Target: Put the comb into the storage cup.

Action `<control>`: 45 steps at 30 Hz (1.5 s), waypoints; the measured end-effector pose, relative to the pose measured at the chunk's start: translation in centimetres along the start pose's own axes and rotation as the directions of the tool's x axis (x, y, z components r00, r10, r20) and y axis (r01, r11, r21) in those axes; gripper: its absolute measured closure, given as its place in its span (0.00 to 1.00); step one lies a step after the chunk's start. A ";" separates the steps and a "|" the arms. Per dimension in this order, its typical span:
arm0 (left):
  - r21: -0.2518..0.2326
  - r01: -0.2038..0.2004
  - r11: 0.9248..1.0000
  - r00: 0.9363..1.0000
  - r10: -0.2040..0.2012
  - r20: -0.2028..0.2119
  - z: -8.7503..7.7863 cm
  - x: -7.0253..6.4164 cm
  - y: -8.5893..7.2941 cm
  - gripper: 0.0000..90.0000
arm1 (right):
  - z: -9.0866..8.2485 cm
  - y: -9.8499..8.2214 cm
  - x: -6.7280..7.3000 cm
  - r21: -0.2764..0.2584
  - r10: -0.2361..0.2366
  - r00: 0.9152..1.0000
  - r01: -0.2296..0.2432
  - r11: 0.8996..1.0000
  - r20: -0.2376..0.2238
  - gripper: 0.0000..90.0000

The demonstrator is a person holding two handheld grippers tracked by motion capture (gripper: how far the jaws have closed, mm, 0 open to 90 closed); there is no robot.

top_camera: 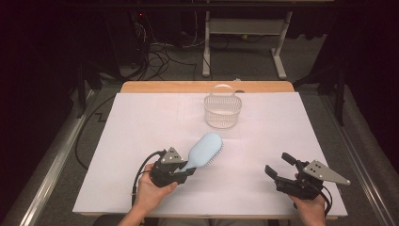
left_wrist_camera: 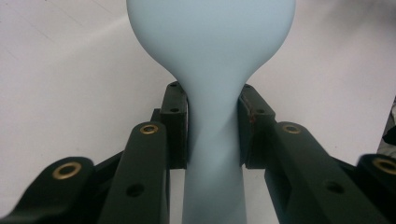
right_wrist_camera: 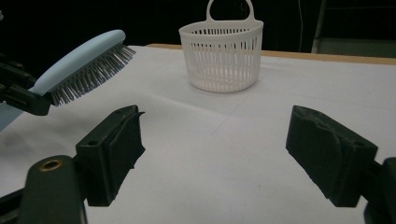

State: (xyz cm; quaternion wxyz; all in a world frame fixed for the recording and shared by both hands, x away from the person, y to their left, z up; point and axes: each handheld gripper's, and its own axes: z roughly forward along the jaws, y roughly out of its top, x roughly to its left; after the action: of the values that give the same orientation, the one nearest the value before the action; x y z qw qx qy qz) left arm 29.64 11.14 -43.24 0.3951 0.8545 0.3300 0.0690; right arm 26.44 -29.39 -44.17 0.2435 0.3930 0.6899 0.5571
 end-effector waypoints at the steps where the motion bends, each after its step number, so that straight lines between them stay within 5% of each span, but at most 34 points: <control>1: 0.000 0.000 1.000 1.000 0.000 0.000 0.0 0.0 0.0 0.76 | 0.1 0.0 0.1 0.001 -0.003 1.000 0.002 1.000 0.002 0.21; 15: -0.032 0.015 0.999 1.000 -0.015 -0.025 -0.7 -0.1 -1.4 0.76 | 2.6 0.2 2.4 0.029 -0.031 0.998 0.032 0.999 -0.051 0.21; 19: -0.045 0.024 0.999 1.000 -0.025 -0.013 -0.6 0.1 -1.3 0.76 | 3.2 0.3 2.9 0.042 0.006 0.995 -0.001 0.999 -0.097 0.21; 24: -0.049 0.032 0.998 0.999 -0.032 0.012 0.1 -0.1 -1.0 0.76 | 3.8 0.7 3.8 0.053 -0.003 0.990 0.011 0.999 -0.139 0.23; 29: -0.049 0.018 0.999 1.000 -0.018 0.017 0.8 -0.5 -0.4 0.76 | 4.7 1.0 3.9 0.049 0.052 0.980 -0.044 0.998 -0.192 0.24; 35: -0.065 0.026 0.998 1.000 -0.026 0.004 0.9 -0.9 -0.3 0.76 | 5.3 1.3 4.4 0.056 0.050 0.975 -0.039 0.998 -0.216 0.24; 40: -0.071 0.016 0.997 1.000 -0.015 0.009 1.1 -1.3 0.0 0.76 | 6.3 1.5 5.8 0.081 -0.011 0.973 0.031 0.996 -0.232 0.24; 45: -0.086 0.006 0.996 1.000 -0.006 0.006 1.1 -1.6 0.4 0.76 | 7.2 1.4 6.3 0.106 0.000 0.968 0.027 0.994 -0.251 0.24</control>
State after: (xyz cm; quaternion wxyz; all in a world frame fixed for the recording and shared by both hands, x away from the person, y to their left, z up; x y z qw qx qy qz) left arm 29.07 9.27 -43.49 0.4328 0.8358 0.3283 0.0795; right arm 28.81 -20.01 -44.04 0.1364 0.3275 0.7469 0.5624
